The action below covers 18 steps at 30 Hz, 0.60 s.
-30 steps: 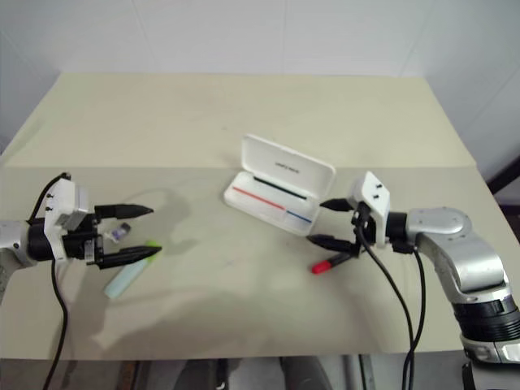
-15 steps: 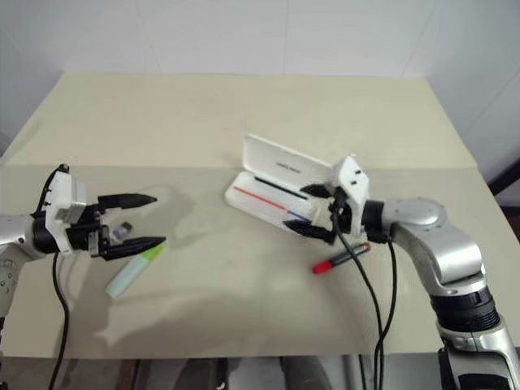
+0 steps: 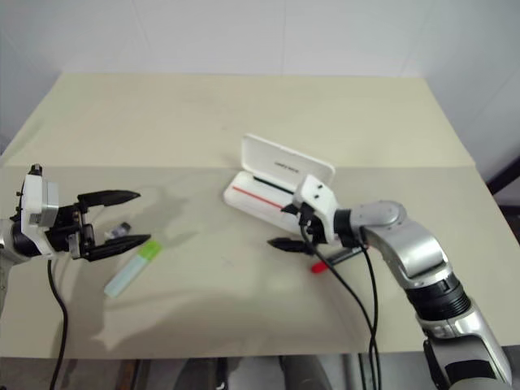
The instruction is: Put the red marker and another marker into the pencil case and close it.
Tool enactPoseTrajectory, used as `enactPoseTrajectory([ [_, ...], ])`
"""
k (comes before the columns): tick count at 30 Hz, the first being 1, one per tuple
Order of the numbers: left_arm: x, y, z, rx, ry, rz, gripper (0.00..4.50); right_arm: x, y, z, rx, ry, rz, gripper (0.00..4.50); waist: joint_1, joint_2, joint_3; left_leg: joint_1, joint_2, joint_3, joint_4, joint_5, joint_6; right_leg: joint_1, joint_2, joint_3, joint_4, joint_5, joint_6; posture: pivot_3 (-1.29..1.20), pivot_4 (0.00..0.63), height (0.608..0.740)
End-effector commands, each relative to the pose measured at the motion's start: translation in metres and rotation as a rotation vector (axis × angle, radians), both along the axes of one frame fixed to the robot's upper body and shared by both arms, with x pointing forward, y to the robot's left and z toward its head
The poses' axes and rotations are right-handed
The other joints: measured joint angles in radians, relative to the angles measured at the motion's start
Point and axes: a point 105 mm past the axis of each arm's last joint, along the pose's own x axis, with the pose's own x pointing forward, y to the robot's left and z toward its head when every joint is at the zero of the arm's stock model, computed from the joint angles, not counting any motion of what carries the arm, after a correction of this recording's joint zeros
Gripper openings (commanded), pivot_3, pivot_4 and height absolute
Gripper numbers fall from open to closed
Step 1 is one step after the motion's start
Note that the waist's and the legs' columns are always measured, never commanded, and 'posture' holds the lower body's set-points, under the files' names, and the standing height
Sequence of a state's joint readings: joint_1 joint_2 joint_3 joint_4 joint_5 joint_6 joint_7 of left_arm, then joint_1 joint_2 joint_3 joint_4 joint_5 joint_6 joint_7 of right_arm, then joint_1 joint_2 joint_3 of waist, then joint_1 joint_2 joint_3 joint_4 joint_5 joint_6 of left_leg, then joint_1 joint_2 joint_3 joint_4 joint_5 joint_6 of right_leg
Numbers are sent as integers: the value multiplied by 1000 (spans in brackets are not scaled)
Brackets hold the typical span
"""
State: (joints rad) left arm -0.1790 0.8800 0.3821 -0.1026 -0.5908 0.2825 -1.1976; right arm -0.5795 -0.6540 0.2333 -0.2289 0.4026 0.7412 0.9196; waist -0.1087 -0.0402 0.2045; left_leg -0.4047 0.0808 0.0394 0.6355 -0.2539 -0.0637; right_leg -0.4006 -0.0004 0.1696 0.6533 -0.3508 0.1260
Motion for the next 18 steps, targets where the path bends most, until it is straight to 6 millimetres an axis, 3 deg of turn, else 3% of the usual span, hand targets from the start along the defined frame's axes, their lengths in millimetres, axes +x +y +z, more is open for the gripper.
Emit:
enactPoseTrajectory([
  [1, -5, 0, 6, -1, -32, -11, 4477, 4, -2, -3, -32, -28, -22, 4500, -3, 0, 0, 0, 0, 0, 0, 0, 0, 0, 0, 0, 0, 0, 0, 0, 150, 740],
  [16, -9, -5, 5, 11, -33, -18, 4477, 17, -7, -19, -138, -17, -45, 4500, -2, 0, 0, 0, 0, 0, 1, 0, 0, 0, 0, 0, 1, 0, 0, 0, 150, 740],
  [18, -9, -6, 4, 12, -32, -18, 4500, 19, -6, -22, -150, -11, -50, 3873, -2, 0, 0, 0, 0, 0, 1, 0, 0, -1, 0, 0, 1, 0, 0, 0, 150, 740],
])
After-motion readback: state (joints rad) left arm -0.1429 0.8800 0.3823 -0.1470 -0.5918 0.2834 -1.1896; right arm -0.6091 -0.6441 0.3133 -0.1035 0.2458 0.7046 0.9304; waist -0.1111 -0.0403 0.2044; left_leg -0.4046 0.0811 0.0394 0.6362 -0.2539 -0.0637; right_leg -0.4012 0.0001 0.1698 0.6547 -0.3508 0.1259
